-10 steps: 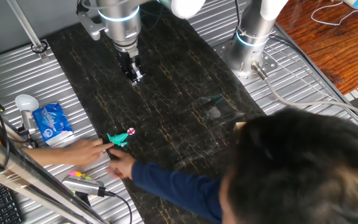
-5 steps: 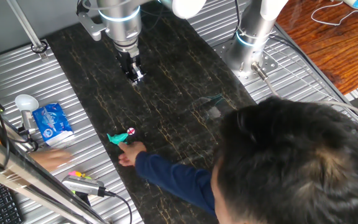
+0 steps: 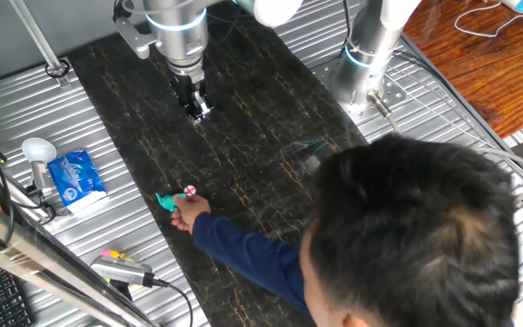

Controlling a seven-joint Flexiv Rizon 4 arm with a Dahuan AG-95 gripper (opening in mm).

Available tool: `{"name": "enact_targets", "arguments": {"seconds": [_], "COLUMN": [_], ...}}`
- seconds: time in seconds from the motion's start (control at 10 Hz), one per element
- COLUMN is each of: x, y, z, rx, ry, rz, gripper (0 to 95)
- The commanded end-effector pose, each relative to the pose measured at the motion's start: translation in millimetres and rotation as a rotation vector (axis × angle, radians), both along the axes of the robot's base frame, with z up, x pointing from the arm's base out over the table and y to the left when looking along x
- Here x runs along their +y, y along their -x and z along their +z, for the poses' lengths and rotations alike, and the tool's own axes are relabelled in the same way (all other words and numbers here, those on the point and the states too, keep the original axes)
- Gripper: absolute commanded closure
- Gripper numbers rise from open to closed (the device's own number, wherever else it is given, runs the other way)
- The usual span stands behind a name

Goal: Grasp the moving object

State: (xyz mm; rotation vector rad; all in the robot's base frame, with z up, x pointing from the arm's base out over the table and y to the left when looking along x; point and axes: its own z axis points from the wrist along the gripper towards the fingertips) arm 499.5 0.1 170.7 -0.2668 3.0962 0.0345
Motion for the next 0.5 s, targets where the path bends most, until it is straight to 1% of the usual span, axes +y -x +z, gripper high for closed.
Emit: {"name": "enact_targets", "arguments": {"seconds": [0.1, 0.5], "x": [0.1, 0.1], "y": [-0.4, -0.4], "z": [-0.2, -0.2], "rx": [-0.002, -0.001], "ry": [-0.001, -0.001], "rz": [0.005, 0.004], "gripper": [95.0, 95.0]}}
